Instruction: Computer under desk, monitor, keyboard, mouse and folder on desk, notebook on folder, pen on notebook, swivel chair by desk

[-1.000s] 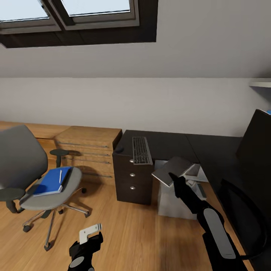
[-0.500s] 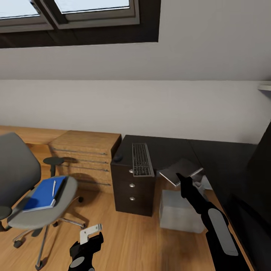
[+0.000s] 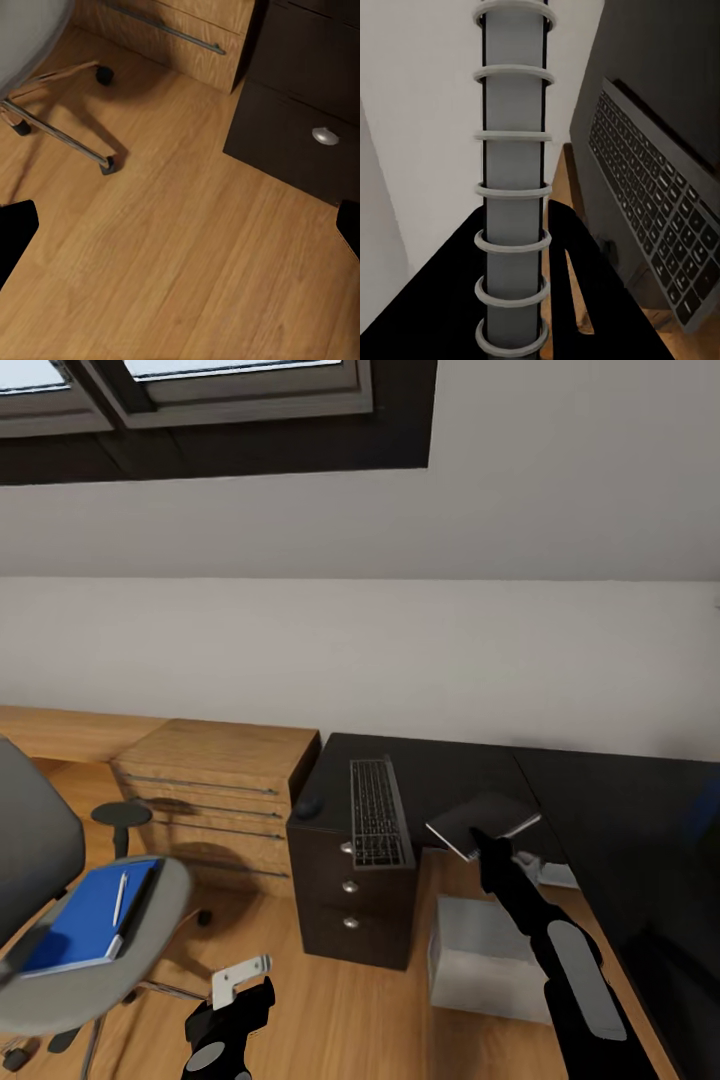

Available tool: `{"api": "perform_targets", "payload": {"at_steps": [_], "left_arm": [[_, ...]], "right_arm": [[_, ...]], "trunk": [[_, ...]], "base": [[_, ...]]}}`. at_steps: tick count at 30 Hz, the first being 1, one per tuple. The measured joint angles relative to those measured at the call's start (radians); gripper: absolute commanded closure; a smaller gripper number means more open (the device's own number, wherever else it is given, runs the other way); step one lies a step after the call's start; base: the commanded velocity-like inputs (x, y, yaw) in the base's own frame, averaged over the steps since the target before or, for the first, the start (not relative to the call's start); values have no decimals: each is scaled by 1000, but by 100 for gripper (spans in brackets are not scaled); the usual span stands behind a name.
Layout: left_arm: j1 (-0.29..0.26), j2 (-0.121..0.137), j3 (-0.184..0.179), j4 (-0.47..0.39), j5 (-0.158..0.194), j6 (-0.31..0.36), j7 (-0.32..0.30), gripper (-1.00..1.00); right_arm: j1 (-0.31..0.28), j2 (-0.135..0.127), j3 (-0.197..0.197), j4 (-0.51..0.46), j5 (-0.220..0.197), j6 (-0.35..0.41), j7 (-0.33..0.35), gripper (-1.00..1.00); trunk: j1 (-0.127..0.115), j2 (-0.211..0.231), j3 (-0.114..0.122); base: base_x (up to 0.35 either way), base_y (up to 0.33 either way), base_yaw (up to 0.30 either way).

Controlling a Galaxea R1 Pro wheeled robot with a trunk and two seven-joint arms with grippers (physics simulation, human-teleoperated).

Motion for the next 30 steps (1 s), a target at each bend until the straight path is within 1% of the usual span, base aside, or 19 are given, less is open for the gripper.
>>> {"api": "perform_targets", "payload": {"at_steps": [3,4,5,6,8,9,11,16,19,21,26,29,30], "left_arm": [[0,0,0,0,0,0,0,-100],[0,0,0,0,0,0,0,-100],[0,0,0,0,0,0,0,-100],[0,0,0,0,0,0,0,-100],[0,0,0,0,0,0,0,-100],[0,0,0,0,0,0,0,-100],[0,0,0,0,0,0,0,-100],[0,1,0,-1,0,0,0,-100],[0,1,0,-1,0,0,0,-100],[0,0,0,-1,0,-1,0,-100],[0,0,0,-14,0,0,0,-100],[0,0,0,-36,2,0,0,-100],[0,0,1,-38,2,0,0,-100]], "right_arm": [[0,2,1,17,0,-56,0,100],[0,3,1,26,0,-92,0,100],[0,3,2,30,0,-112,-1,100],[0,4,2,46,0,-175,-2,100],[0,5,4,58,-3,-218,-3,100],[0,6,6,69,-4,-254,-3,100],[0,10,9,87,-5,-291,-3,100],[0,31,11,115,-4,-321,-3,100],[0,38,11,120,-4,-325,-2,100],[0,42,11,122,-4,-327,-2,100],[0,45,11,144,-5,-328,-4,100],[0,46,12,161,-17,-328,-6,100],[0,46,12,165,-23,-328,-6,100]], "trunk": [[0,0,0],[0,0,0],[0,0,0],[0,0,0],[0,0,0],[0,0,0],[0,0,0],[1,0,0],[0,0,0],[0,0,0],[1,0,0],[1,0,0],[4,-7,-3]], "base": [[323,0,0],[315,0,0],[270,0,0],[243,0,0],[174,0,0],[111,0,0],[64,0,0],[24,0,0],[67,0,0],[205,0,0],[38,0,0],[9,0,0],[5,0,0]]}}
